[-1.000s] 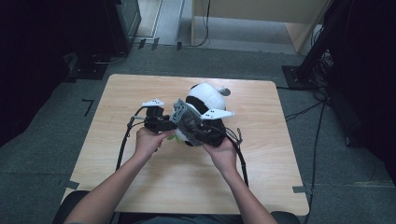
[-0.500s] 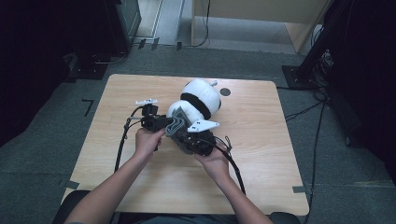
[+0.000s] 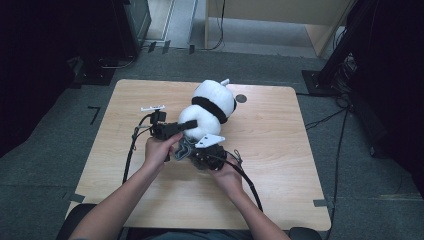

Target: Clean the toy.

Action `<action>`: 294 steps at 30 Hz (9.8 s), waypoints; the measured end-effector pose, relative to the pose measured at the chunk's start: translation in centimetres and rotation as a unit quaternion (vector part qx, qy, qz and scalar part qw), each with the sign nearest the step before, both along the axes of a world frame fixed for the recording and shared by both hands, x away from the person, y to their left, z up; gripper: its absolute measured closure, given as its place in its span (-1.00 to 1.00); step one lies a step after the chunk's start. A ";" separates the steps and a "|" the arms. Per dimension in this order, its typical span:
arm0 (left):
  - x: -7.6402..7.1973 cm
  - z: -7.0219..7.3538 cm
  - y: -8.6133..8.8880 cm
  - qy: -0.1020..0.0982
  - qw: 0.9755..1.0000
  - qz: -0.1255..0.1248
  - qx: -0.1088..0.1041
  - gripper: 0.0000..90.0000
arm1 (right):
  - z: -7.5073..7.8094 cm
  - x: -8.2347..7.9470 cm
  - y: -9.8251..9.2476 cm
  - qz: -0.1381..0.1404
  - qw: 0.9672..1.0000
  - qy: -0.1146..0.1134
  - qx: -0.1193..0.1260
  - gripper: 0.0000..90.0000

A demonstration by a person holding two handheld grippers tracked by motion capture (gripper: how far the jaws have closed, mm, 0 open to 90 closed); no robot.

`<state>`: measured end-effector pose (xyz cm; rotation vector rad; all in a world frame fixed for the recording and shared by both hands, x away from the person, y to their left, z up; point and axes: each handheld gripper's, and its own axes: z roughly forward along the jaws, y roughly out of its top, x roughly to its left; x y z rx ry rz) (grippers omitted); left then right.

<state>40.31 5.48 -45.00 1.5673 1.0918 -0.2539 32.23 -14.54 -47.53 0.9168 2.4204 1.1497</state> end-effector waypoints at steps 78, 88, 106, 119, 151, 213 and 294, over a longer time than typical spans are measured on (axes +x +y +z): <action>0.0 -0.3 -0.2 -0.019 0.998 0.016 0.060 0.02 | 2.9 -0.4 0.0 -0.006 0.997 -0.029 0.070 0.77; -0.1 0.3 0.1 -0.017 0.999 0.017 0.034 0.01 | 0.8 -0.3 0.8 0.008 0.999 -0.019 0.024 0.78; -0.1 0.9 0.6 -0.002 1.000 -0.006 -0.013 0.00 | -1.3 2.3 -2.7 -0.043 0.998 0.030 0.029 0.78; -0.1 1.4 1.2 -0.017 1.000 -0.014 0.008 0.00 | -0.8 3.4 -5.3 -0.095 0.995 0.024 0.024 0.78; 0.9 2.3 4.6 -0.073 0.995 0.025 0.056 0.00 | 4.1 4.3 -16.4 -0.202 0.975 0.051 0.075 0.75; 7.4 -3.0 14.6 -0.029 0.980 0.119 0.156 -0.48 | -2.3 7.6 -24.6 -0.304 0.946 0.110 0.019 0.55; -1.4 0.7 1.4 -0.155 0.962 -0.036 0.223 -1.00 | 1.9 1.7 -14.4 -0.169 0.982 0.064 0.052 -0.35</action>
